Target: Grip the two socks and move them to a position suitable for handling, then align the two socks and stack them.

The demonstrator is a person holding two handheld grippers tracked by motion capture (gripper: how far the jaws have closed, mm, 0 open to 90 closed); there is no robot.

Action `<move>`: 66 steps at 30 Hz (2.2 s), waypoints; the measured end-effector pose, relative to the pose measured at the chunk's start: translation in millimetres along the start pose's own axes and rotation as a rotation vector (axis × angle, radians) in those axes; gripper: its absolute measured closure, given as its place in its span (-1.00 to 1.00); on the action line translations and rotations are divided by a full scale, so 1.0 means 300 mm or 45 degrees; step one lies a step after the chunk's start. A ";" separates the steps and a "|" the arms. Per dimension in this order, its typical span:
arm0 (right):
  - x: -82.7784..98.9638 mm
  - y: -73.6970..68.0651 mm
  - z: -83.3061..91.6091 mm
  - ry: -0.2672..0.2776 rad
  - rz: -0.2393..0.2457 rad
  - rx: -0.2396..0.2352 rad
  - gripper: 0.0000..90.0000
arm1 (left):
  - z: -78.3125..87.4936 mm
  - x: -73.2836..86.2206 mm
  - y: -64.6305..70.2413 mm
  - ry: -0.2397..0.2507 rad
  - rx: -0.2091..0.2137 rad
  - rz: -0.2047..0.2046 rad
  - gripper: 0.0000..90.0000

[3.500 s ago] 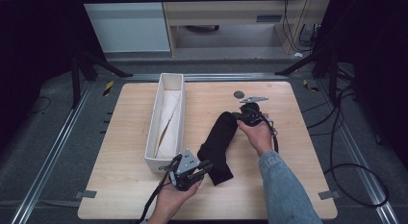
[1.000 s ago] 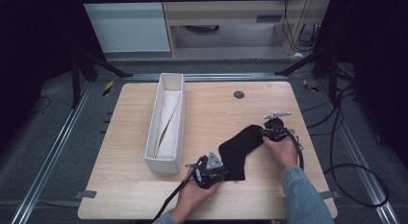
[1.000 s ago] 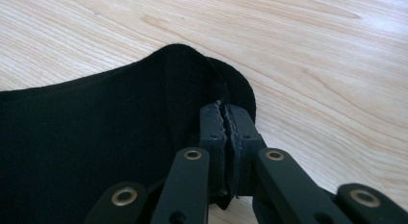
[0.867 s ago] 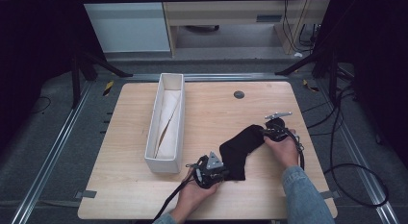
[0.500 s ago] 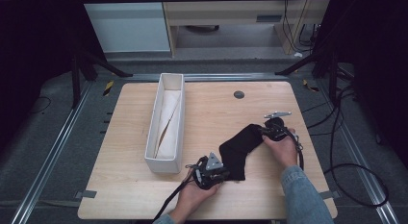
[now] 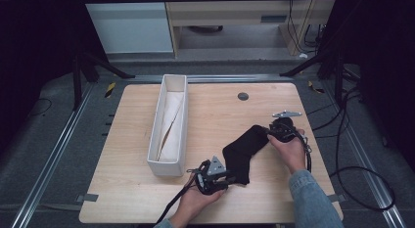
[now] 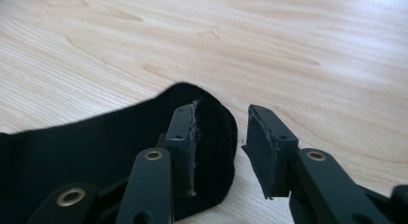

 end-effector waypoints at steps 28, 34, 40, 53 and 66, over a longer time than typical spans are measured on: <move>-0.097 -0.045 0.005 0.060 0.072 -0.054 0.99 | 0.115 -0.043 -0.023 0.129 -0.067 0.013 0.79; -0.132 -0.062 0.004 0.098 0.058 -0.077 0.99 | 0.134 -0.050 -0.011 0.149 -0.082 -0.007 0.79; -0.106 -0.047 -0.025 0.034 0.055 -0.043 0.99 | 0.066 -0.031 0.018 0.073 -0.060 -0.037 0.78; -0.049 0.000 -0.088 -0.071 0.032 -0.009 0.98 | 0.003 0.029 0.034 -0.013 -0.021 -0.018 0.78; -0.052 -0.020 -0.044 -0.019 0.048 -0.009 0.56 | 0.030 0.022 0.027 0.039 -0.029 -0.012 0.25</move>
Point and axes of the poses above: each handheld gripper's, and its own axes: z roughly backward along the jaws, x roughly out of its underside, y roughly to its right, the point moved 8 cm from there along -z, roughly forward along the jaws, and after that the axes turned 10 degrees about -y, right-handed, at the moved point
